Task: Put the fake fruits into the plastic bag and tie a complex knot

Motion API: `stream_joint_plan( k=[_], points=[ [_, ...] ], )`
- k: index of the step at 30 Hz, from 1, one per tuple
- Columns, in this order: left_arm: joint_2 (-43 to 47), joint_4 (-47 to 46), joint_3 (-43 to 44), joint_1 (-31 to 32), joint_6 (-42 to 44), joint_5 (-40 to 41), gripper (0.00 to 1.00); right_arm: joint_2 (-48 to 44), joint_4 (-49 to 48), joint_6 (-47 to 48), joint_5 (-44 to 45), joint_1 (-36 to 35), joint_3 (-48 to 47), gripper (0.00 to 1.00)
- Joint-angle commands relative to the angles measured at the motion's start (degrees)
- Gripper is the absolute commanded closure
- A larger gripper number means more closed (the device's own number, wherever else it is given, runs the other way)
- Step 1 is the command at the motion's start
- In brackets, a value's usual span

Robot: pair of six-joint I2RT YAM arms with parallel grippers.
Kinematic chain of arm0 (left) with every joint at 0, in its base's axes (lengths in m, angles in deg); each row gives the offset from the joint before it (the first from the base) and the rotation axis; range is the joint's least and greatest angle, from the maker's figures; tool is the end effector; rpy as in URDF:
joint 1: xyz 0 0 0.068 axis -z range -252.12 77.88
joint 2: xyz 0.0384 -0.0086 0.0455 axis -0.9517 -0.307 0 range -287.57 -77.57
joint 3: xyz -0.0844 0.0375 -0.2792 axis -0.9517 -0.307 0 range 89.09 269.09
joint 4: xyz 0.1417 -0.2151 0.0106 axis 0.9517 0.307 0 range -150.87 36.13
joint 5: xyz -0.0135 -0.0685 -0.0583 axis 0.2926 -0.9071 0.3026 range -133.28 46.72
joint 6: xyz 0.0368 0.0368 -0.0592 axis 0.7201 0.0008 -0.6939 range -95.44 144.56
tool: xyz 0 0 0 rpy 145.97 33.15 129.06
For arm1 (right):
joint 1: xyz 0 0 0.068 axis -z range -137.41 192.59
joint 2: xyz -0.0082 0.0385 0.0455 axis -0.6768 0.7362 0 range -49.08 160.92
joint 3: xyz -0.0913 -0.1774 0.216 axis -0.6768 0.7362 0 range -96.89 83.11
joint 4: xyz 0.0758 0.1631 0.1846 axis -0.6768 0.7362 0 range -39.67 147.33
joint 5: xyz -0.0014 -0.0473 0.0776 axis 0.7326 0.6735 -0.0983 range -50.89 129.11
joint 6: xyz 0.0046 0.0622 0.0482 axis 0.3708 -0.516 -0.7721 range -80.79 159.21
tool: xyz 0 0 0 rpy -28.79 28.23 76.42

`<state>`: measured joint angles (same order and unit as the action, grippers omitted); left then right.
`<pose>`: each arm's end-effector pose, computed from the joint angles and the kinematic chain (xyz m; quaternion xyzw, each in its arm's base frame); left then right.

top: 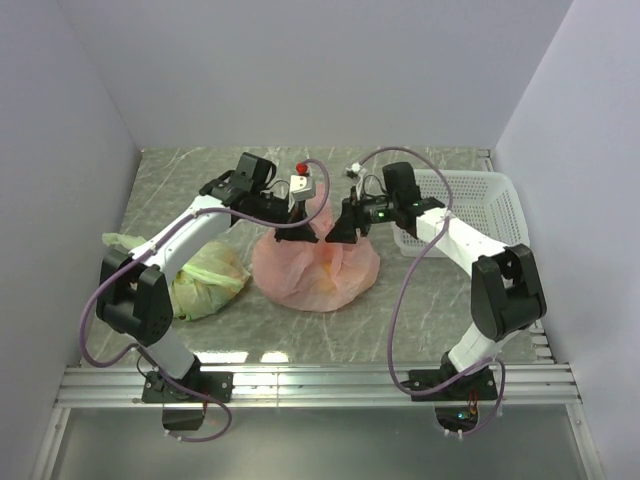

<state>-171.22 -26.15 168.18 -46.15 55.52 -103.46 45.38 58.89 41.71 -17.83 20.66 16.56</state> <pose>0.2952 -0.2090 0.3147 0.5400 0.6299 -0.4565 0.3213 0.3243 0.1917 0.2728 -0.3759 0.7217 0.4863 0.3184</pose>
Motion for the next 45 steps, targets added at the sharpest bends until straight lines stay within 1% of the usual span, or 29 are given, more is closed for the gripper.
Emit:
stream_joint_plan(
  k=[1, 2, 3, 5, 6, 7, 11, 15, 20, 21, 22, 23, 24, 25, 26, 27, 29, 31, 33, 34, 35, 36, 37, 39, 45],
  points=[
    [2.50, -0.53, 0.37, 0.21, 2.17, -1.87, 1.00, -4.62, 2.16, 3.03, 0.88, 3.64, 1.15, 0.27],
    [2.94, -0.62, 0.10, 0.21, 2.26, -1.87, 1.00, -4.72, 3.21, 3.90, 0.26, 4.87, 1.50, 0.22],
    [3.03, -0.62, 0.01, 0.30, 2.26, -2.04, 1.00, -4.46, 4.44, 6.18, -0.70, 5.40, 1.16, 0.12],
    [2.94, 0.17, 0.01, 0.30, 2.79, -2.04, 1.00, -3.14, 8.48, 8.21, -3.95, 6.02, -0.33, 0.10],
    [2.86, 0.52, 0.27, 0.30, 2.96, -1.96, 1.00, -2.09, 11.10, 11.18, -5.70, 6.03, -0.95, 0.08],
    [2.68, 0.87, 0.45, 0.22, 3.31, -1.96, 1.00, -1.56, 11.39, 12.17, -6.59, 6.03, -1.39, 0.05],
    [2.07, 1.58, 1.15, 0.21, 3.76, -1.87, 1.00, 1.86, 8.77, 11.83, -9.31, 5.94, -2.18, 0.04],
    [1.54, 1.67, 1.77, 0.30, 3.76, -1.87, 1.00, 6.87, 1.22, 7.62, -10.20, 5.33, -3.50, 0.02],
    [0.40, 3.86, 2.91, 0.22, 5.77, -2.22, 1.00, 11.54, -2.49, 5.15, -11.52, 3.31, -6.67, 0.02],
    [0.13, 4.21, 3.52, 0.21, 6.21, -2.22, 1.00, 12.15, -2.58, 4.88, -12.13, 3.04, -6.93, 0.13],
    [-0.13, 4.56, 3.79, 0.21, 6.39, -2.57, 0.99, 12.16, -2.58, 4.79, -12.66, 2.34, -7.11, 0.22],
    [-0.48, 4.74, 4.57, 0.30, 6.57, -2.74, 0.99, 11.63, -2.41, 4.79, -13.27, 2.07, -7.02, 0.46],
    [-1.01, 4.83, 4.84, 0.30, 6.57, -2.75, 0.97, 11.11, -3.10, 4.62, -13.54, 1.64, -6.06, 0.67],
    [-1.27, 4.13, 5.19, 0.22, 6.05, -2.75, 0.97, 10.41, -3.37, 4.44, -13.37, 1.63, -5.62, 0.85],
    [-1.62, 3.43, 5.72, 0.21, 5.43, -2.40, 0.96, 9.01, -3.55, 4.61, -13.02, 1.20, -5.01, 1.00],
    [-2.06, 2.90, 5.99, 0.30, 5.08, -2.22, 0.94, 8.30, -3.20, 4.96, -12.49, 1.10, -3.96, 1.00],
    [-3.03, 1.49, 7.21, 0.30, 3.32, -1.96, 0.85, 7.07, -2.58, 5.67, -12.40, 1.02, -3.33, 1.00],
    [-3.65, 2.10, 8.53, 0.21, 1.75, -0.91, 0.71, 6.88, -0.39, 6.63, -11.96, 1.02, -3.42, 1.00],
    [-3.21, 4.03, 9.68, 0.04, 0.95, 0.85, 0.45, 6.36, 0.58, 7.51, -11.78, 0.93, -3.42, 1.00],
    [-1.82, 4.65, 9.59, -0.48, 1.12, 2.25, 0.42, 6.27, 0.58, 7.60, -11.00, 1.01, -3.24, 1.00],
    [0.37, 5.09, 8.55, -1.01, 0.77, 2.70, 0.33, 5.92, 0.84, 7.87, -10.82, 0.93, -3.15, 1.00],
    [1.79, 4.57, 7.67, -1.54, -0.01, 3.31, 0.29, 5.83, 1.37, 8.30, -10.64, 0.84, -3.24, 1.00],
    [3.11, 3.87, 6.61, -2.85, -2.29, 4.19, 0.25, 5.65, 1.64, 8.48, -10.20, 0.84, -3.24, 1.00],
    [6.70, 3.16, 3.80, -4.09, -3.71, 4.90, 0.18, 5.30, 2.25, 9.01, -9.76, 0.67, -3.07, 1.00],
    [10.50, 7.64, 1.16, -5.94, -4.16, 8.24, 0.17, 4.77, 4.98, 10.77, -9.06, 0.58, -3.42, 1.00]
  ],
)
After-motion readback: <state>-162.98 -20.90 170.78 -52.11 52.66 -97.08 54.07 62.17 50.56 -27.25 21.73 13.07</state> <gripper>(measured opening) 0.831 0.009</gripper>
